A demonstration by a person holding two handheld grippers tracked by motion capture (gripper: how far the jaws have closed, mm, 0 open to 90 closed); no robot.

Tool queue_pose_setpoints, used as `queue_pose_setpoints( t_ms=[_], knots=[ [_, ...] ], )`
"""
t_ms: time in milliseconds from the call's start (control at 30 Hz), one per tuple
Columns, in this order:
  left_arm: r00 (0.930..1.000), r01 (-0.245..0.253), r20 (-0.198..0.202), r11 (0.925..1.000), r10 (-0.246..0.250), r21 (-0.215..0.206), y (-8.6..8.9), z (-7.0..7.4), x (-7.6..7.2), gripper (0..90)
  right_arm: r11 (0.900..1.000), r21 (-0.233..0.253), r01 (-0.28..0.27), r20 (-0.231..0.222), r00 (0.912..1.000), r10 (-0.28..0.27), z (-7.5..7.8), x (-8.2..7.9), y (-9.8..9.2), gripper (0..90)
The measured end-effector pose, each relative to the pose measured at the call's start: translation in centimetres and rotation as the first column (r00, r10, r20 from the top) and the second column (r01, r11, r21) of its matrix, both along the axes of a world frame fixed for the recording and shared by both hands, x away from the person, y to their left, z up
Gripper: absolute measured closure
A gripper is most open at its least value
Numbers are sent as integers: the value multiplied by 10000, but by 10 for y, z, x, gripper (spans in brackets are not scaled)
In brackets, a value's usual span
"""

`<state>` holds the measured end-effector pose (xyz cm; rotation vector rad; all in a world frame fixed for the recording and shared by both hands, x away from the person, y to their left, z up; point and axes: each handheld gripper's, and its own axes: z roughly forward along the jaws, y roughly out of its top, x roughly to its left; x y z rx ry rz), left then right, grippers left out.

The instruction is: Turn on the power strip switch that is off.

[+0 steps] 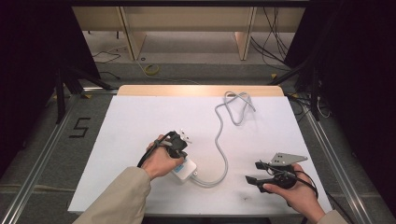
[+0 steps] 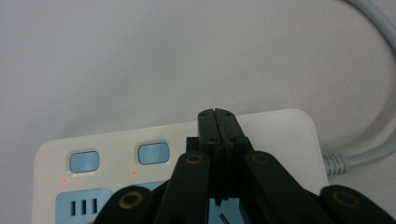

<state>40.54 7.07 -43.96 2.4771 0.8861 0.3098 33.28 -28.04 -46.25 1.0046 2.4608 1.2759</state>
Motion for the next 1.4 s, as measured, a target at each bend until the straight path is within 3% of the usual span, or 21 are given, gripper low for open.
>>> queue_pose_setpoints(
  t_ms=[600, 1200, 1400],
  knots=[
    [9999, 51, -138, 9997, -47, 240, -3, 0, 0, 900, 10000, -4, -7, -14, 10000, 7, 0, 0, 0, 293],
    [9998, 186, -43, 9970, -183, 752, -8, -1, -1, 900, 10000, -23, 7, -16, 10000, -7, 0, -1, 1, 293],
    [9998, 214, -17, 9969, -213, 753, -9, -2, -1, 900, 10000, -20, 19, -22, 10000, -19, 0, -1, 1, 293]
  ],
)
